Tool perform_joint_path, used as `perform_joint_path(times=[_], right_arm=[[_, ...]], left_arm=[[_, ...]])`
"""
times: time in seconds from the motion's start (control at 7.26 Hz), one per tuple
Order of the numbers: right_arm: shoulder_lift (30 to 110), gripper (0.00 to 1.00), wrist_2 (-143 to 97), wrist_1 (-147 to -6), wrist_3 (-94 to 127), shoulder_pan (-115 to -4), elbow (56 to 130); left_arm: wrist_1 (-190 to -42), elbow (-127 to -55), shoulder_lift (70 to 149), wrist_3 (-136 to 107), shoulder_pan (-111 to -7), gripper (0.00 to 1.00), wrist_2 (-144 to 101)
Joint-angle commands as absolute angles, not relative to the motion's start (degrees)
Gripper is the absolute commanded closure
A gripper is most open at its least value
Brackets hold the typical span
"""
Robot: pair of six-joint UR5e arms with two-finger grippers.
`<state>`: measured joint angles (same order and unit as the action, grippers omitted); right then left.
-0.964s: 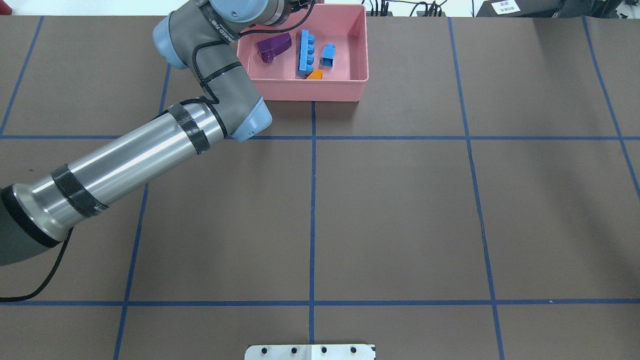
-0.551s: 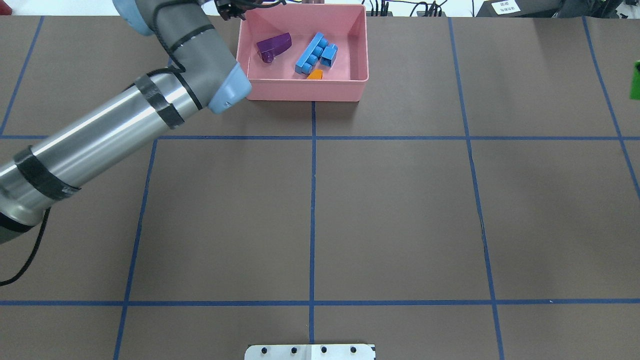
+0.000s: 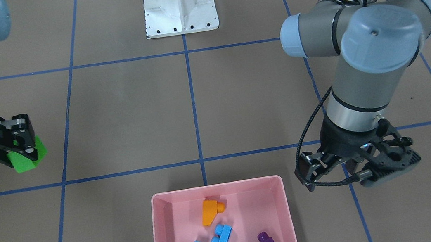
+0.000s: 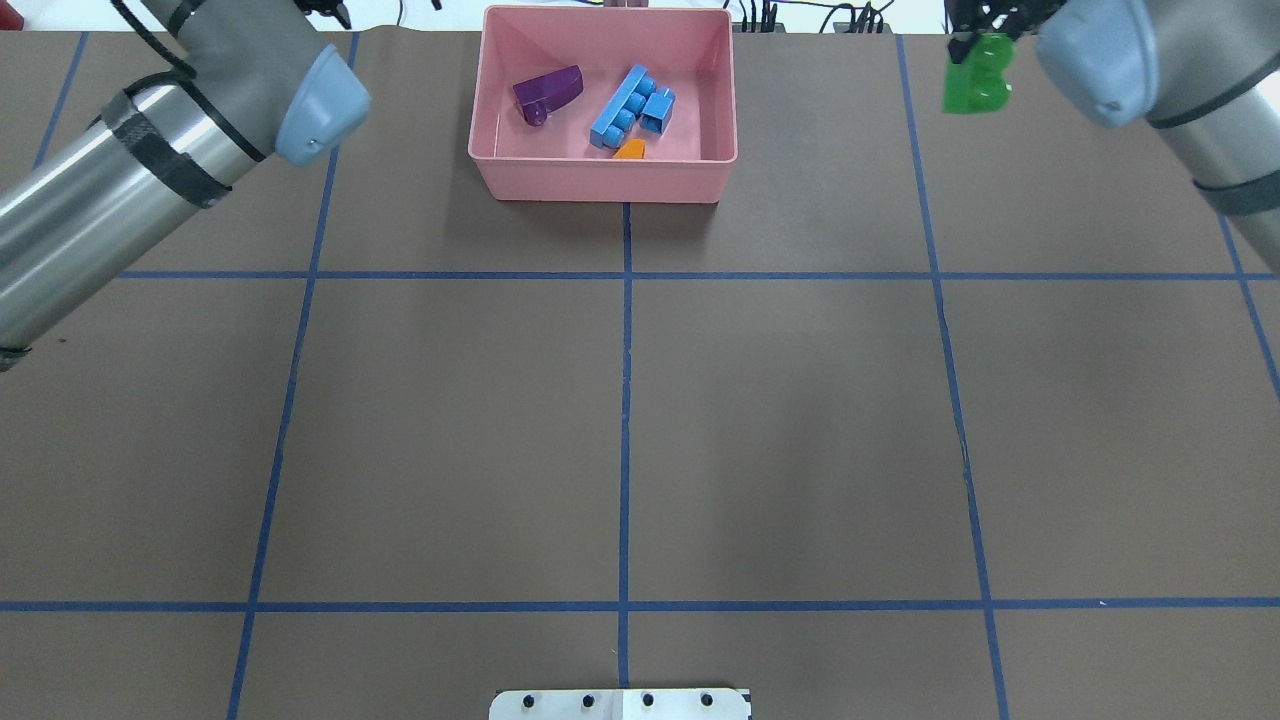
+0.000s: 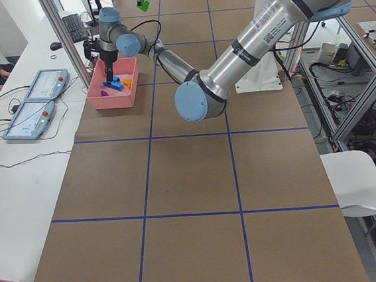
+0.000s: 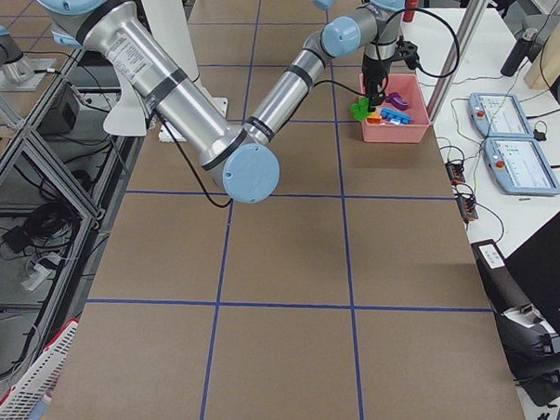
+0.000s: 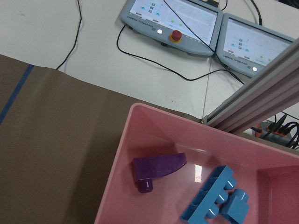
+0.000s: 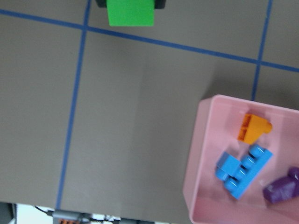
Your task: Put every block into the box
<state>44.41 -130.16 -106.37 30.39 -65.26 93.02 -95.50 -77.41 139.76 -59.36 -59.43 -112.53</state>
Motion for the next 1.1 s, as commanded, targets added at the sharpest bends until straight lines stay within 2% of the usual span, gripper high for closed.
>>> perform_joint_path(times=[0.0,0.28,0.41,0.69,0.96], right_arm=[[34.9,1.0,-125.1,-85.3,41.5,-60.1,75.2],[27.1,1.0,-120.7,-77.0,45.3,-56.4,62.0],[26.8,1.0,-118.1,-70.7,45.5,-54.6,58.0],[23.6,1.0,-112.3,-63.7,49.5,-51.0,51.1],[23.5,1.0,-112.4,-61.4,52.0,-50.4,50.6]], left_arm=[[-94.6,-81.0,133.2,-53.3,-61.5,0.0,-112.6],[-94.5,-83.1,129.1,-47.9,-62.3,0.0,-112.3],[-94.5,-85.8,125.1,-45.0,-62.5,0.0,-112.3],[-94.5,-93.7,115.7,-38.8,-62.8,0.0,-112.3],[-94.4,-100.8,106.3,-32.9,-63.9,0.0,-112.3]])
